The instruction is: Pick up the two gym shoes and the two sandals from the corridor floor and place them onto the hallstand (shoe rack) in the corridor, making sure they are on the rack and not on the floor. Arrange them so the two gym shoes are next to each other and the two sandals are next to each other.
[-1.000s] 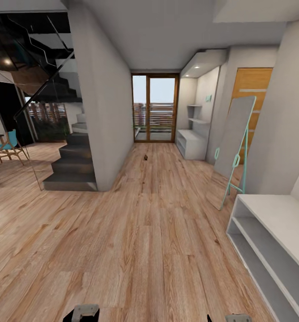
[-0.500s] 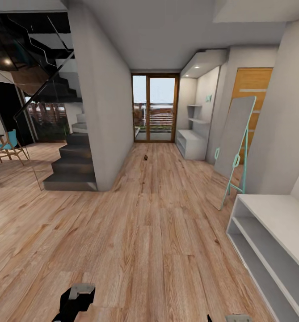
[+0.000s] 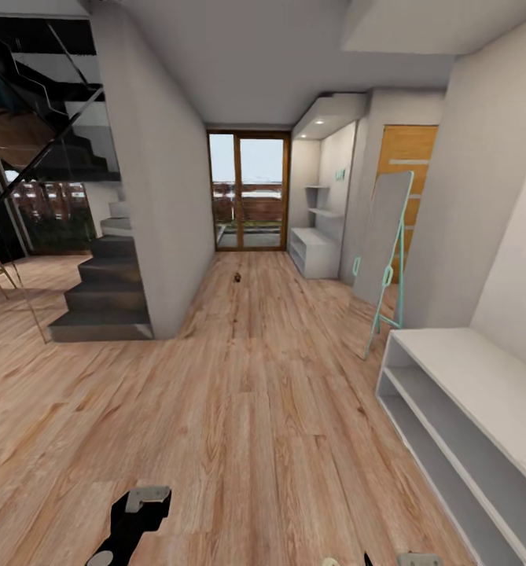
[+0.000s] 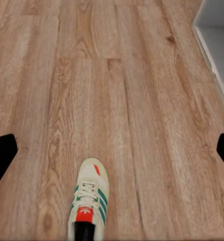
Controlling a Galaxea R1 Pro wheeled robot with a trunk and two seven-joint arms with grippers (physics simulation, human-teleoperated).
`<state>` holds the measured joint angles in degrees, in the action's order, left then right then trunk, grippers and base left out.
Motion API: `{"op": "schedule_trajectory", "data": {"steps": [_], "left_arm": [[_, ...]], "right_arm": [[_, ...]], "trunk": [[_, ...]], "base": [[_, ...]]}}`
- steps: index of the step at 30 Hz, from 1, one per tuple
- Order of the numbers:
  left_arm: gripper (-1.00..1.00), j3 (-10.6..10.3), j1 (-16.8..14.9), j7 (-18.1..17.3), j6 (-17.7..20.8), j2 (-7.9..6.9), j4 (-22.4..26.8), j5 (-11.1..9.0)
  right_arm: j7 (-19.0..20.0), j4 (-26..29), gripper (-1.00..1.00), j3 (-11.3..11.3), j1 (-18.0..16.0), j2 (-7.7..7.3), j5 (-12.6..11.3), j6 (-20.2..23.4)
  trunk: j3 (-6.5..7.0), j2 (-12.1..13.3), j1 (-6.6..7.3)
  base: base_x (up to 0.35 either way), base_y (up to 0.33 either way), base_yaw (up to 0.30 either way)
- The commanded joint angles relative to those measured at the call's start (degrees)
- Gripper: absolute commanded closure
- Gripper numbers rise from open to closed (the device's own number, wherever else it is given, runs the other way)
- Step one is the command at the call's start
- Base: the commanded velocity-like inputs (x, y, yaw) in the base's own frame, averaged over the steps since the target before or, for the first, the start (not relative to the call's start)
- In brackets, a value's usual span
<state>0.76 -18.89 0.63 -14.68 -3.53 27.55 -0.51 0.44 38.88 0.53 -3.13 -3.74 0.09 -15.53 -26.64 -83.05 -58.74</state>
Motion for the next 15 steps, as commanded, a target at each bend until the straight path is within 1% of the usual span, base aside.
{"op": "schedule_trajectory", "data": {"steps": [1,6,15], "left_arm": [[-1.00,0.0,0.0,0.0,-0.2,0.01,0.0,0.0],[-1.00,0.0,0.4,-0.3,-0.5,-0.05,0.1,0.0],[-1.00,0.1,0.6,-0.5,-0.5,-0.16,0.1,-0.1]], "right_arm": [[0.0,0.0,-1.00,0.0,0.0,0.02,0.0,-0.2],[0.0,0.0,-1.00,-0.1,0.0,0.04,0.0,-0.2],[0.0,0.1,-1.00,-0.1,0.0,0.09,0.0,-0.2]], "trunk": [[-0.05,0.0,0.01],[-0.05,0.0,0.01],[-0.04,0.0,0.01]], "base": [[-0.100,0.061,-0.050],[-0.051,0.031,-0.026],[-0.010,0.006,-0.005]]}}
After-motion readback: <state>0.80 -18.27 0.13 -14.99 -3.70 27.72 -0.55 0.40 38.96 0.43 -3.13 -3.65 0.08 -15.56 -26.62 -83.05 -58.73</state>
